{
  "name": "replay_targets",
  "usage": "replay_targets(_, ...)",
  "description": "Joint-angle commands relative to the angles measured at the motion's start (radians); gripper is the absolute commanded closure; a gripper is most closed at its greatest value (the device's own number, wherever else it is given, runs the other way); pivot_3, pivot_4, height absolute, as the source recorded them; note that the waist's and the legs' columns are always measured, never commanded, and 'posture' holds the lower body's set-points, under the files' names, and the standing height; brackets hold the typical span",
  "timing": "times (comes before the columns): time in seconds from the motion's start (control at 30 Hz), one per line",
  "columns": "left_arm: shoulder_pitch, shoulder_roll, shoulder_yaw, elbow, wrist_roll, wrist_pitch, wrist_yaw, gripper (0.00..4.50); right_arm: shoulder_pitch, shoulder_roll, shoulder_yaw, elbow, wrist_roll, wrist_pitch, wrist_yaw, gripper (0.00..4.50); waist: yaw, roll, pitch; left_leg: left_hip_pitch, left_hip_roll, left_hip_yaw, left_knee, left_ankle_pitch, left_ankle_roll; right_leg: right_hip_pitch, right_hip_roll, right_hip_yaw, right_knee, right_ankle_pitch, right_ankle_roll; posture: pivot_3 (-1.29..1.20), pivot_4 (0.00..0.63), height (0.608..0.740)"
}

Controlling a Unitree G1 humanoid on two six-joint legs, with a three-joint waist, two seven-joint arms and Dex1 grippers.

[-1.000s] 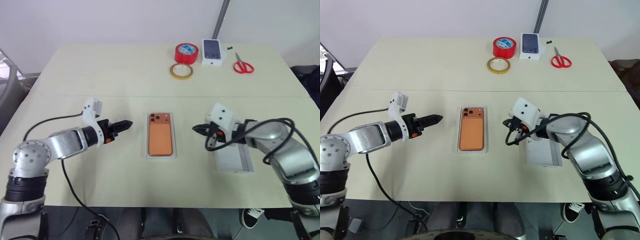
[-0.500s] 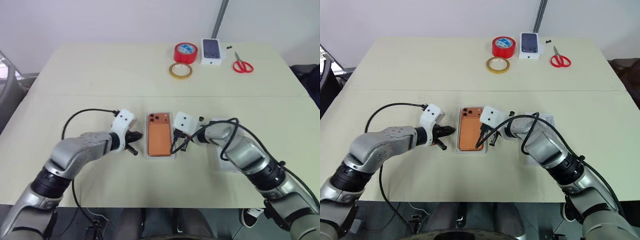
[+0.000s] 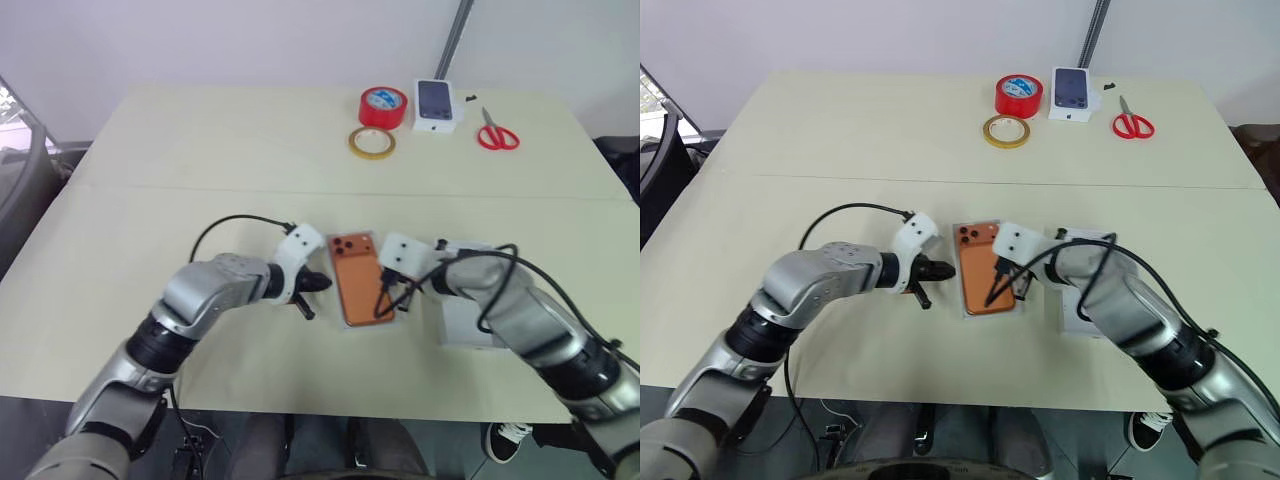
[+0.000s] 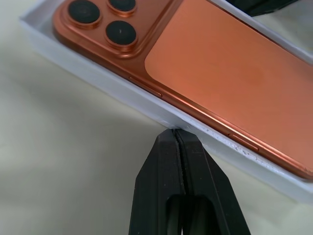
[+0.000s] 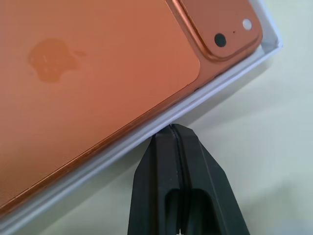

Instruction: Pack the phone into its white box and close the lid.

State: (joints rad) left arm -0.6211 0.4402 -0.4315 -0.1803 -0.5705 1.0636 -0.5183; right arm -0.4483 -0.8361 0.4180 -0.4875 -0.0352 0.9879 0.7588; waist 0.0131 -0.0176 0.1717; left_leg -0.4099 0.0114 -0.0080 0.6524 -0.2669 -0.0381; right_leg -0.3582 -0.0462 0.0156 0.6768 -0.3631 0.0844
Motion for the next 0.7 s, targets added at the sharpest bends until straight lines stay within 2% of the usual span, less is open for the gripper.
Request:
replay_targets(0.03,-0.044,-0.098,-0.099,-0.022,-0.002,0.003,-0.080,4.45,0.071,-0.036,-0.041,-0.164,0.049,0.039,0.033,4.50,0.000,0.000,0.000,0.000,0.000,0.000,0.000,0.000,0.000,0.000,0.000,0.000,0.000,0.000,0.000,0.00,0.150,0.740)
replay_targets(0.23,-0.048,-0.162,-0.146,0.006,0.046,0.007,-0.132,4.45,0.216,-0.123,-0.138,-0.272,0.071,0.103,0.030,4.50,0.000,0.001,0.000,0.001,0.000,0.000,0.000,0.000,0.001,0.001,0.000,0.000,0.000,0.000,0.000,0.00,0.150,0.740)
replay_targets(0.7,-0.065,-0.234,-0.015,0.117,0.086,0.027,-0.130,4.45,0.302,-0.181,-0.273,-0.282,0.099,0.114,0.035,4.50,0.000,0.001,0.000,0.001,0.000,0.000,0.001,0.000,0.001,0.002,0.001,0.000,0.000,0.000,0.000,0.00,0.150,0.740)
